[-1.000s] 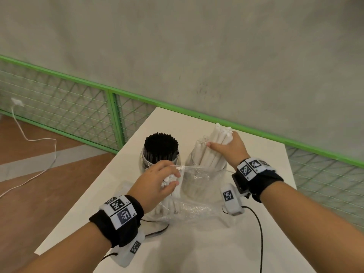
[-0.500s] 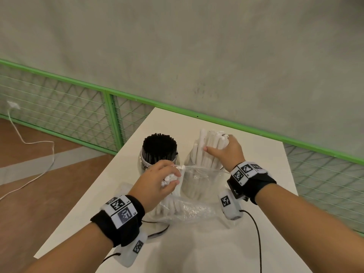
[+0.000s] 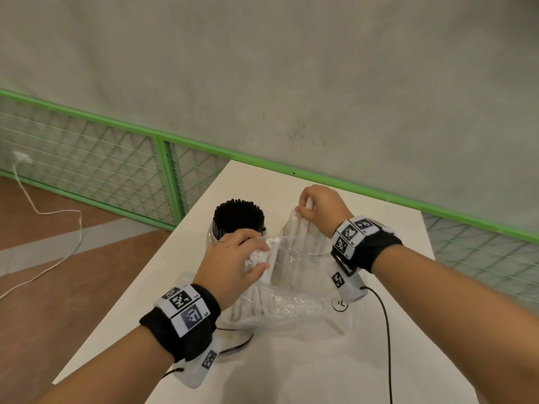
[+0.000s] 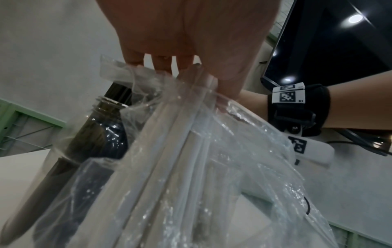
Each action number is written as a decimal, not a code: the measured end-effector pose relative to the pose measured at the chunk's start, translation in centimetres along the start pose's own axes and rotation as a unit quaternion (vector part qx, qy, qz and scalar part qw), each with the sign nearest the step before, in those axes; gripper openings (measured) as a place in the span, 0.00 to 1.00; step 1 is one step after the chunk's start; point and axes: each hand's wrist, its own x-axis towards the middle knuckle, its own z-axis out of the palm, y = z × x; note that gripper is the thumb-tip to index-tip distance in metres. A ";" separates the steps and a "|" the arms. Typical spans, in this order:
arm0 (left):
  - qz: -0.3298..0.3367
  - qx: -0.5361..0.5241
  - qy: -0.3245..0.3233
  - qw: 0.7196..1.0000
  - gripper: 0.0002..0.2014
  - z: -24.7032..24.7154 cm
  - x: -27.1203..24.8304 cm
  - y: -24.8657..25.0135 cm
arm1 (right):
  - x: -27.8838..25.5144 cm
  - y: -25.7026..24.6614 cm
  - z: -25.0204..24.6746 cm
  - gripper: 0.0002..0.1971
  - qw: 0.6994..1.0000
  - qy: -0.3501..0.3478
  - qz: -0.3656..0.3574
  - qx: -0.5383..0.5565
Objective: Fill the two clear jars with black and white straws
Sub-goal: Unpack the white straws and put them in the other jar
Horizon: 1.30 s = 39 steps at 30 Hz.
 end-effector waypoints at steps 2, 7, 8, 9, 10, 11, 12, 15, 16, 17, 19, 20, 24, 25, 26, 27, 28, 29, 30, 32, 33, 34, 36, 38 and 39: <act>0.000 -0.011 -0.002 1.000 0.11 0.1 -0.1 -0.1 | -0.5 0.2 0.5 0.06 0.998 0.040 -0.041 0.004; 0.008 -0.029 -0.010 0.999 0.16 0.1 -0.4 -0.4 | -2.0 1.3 2.4 0.07 0.994 0.076 -0.081 -0.019; 0.011 -0.031 -0.011 0.999 0.17 0.2 -0.4 -0.5 | -2.3 1.6 2.6 0.09 0.992 0.091 -0.084 -0.035; 0.012 -0.032 -0.011 0.999 0.17 0.2 -0.4 -0.5 | -2.3 1.7 2.6 0.13 0.990 0.108 -0.080 -0.040; 0.012 -0.034 -0.011 0.999 0.17 0.2 -0.4 -0.5 | -2.3 1.7 2.3 0.18 0.990 0.119 -0.066 -0.031; 0.012 -0.036 -0.011 0.999 0.16 0.2 -0.4 -0.6 | -2.2 1.6 1.9 0.24 0.992 0.116 -0.049 -0.019; 0.011 -0.038 -0.010 0.999 0.16 0.3 -0.3 -0.7 | -2.0 1.5 1.6 0.29 0.995 0.096 -0.033 -0.019; 0.006 -0.043 -0.016 0.999 0.16 0.3 -0.3 -0.9 | -1.2 1.1 0.9 0.41 0.997 -0.031 0.018 -0.073; 0.004 -0.046 -0.017 0.999 0.16 0.3 -0.3 -0.9 | -1.0 1.0 1.0 0.41 0.993 -0.061 0.031 -0.094; 0.003 -0.049 -0.018 0.999 0.16 0.2 -0.3 -0.9 | -0.8 1.0 1.2 0.39 0.990 -0.074 0.039 -0.115; 0.000 -0.052 -0.019 0.998 0.15 0.2 -0.2 -0.8 | -0.5 1.0 1.6 0.30 0.987 -0.061 0.038 -0.144; 0.000 -0.052 -0.020 0.998 0.15 0.2 -0.2 -0.7 | -0.5 1.2 1.8 0.27 0.988 -0.046 0.034 -0.143; 0.002 -0.052 -0.025 0.998 0.16 0.3 -0.3 -0.7 | -1.2 2.3 2.2 0.20 0.994 0.066 -0.028 -0.085; 0.001 -0.053 -0.026 0.998 0.16 0.3 -0.3 -0.8 | -1.4 2.6 2.2 0.19 0.993 0.082 -0.043 -0.076; 0.001 -0.055 -0.027 0.998 0.17 0.3 -0.3 -0.7 | -1.6 2.7 2.2 0.20 0.994 0.074 -0.042 -0.073; 0.003 -0.056 -0.027 0.998 0.16 0.4 -0.3 -0.7 | -1.8 2.9 2.3 0.22 0.995 0.045 -0.030 -0.084; 0.004 -0.058 -0.027 0.998 0.16 0.3 -0.3 -0.7 | -2.0 3.0 2.4 0.26 0.994 0.010 -0.017 -0.107; 0.003 -0.058 -0.026 0.998 0.14 0.3 -0.3 -0.7 | -2.2 3.2 2.6 0.30 0.991 -0.012 -0.012 -0.134; 0.002 -0.057 -0.026 0.998 0.12 0.3 -0.3 -0.7 | -2.3 3.3 2.7 0.33 0.988 -0.016 -0.013 -0.153; 0.000 -0.055 -0.027 0.998 0.11 0.2 -0.4 -0.7 | -2.4 3.4 2.7 0.37 0.989 -0.002 -0.017 -0.150; 0.001 -0.053 -0.026 0.998 0.11 0.2 -0.4 -0.7 | -2.4 3.4 2.7 0.38 0.990 -0.005 -0.014 -0.143; 0.002 -0.052 -0.025 0.998 0.11 0.2 -0.4 -0.7 | -2.3 3.4 2.6 0.39 0.989 -0.022 -0.005 -0.144; 0.002 -0.055 -0.024 0.998 0.11 0.2 -0.5 -0.7 | -2.0 3.4 2.5 0.42 0.986 -0.054 0.015 -0.159; 0.003 -0.061 -0.021 0.998 0.11 0.1 -0.6 -0.7 | -1.4 3.1 2.3 0.45 0.986 -0.051 0.017 -0.156; 0.003 -0.062 -0.020 0.998 0.11 0.0 -0.6 -0.7 | -1.0 2.9 2.3 0.46 0.986 -0.059 0.016 -0.156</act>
